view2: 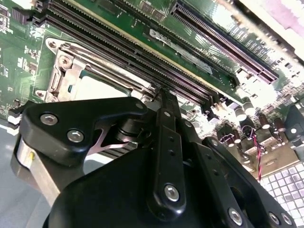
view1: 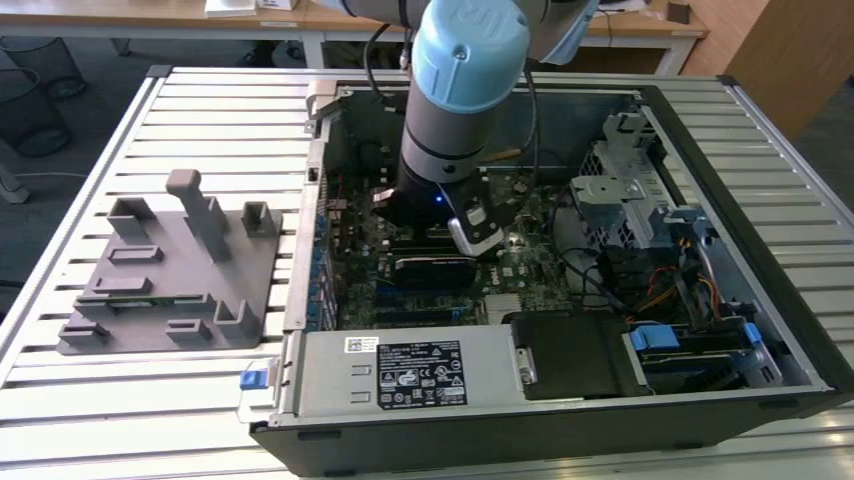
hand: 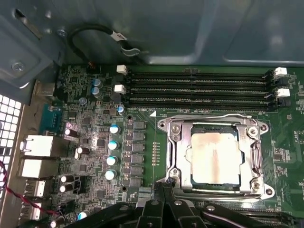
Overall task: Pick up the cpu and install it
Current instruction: 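Install the second cpu locking lever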
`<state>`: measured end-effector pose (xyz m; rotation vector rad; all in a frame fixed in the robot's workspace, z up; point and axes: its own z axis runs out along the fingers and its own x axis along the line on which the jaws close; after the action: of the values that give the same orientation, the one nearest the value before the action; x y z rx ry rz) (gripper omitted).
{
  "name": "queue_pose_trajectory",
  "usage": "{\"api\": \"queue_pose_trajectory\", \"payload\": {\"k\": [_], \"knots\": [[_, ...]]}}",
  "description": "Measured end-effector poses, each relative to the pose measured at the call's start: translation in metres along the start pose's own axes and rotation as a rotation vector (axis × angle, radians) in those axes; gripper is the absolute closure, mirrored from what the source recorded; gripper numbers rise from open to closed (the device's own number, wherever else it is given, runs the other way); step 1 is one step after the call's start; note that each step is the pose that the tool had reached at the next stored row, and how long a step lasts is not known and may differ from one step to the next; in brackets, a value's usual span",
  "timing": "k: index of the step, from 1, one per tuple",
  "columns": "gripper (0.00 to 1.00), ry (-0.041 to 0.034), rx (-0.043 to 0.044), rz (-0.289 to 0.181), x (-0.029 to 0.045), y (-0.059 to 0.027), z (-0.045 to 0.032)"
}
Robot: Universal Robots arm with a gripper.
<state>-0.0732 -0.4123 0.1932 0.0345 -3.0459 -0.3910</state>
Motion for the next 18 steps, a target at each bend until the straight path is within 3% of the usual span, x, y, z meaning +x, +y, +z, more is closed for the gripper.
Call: {"api": "queue_pose_trajectory", "payload": {"k": [13, 18], "knots": [[0.89, -0.0005, -0.0449, -0.004, 0.001, -0.0004, 0.0017], [0.89, -0.0004, -0.0464, -0.004, 0.0012, -0.0009, 0.0036]]}}
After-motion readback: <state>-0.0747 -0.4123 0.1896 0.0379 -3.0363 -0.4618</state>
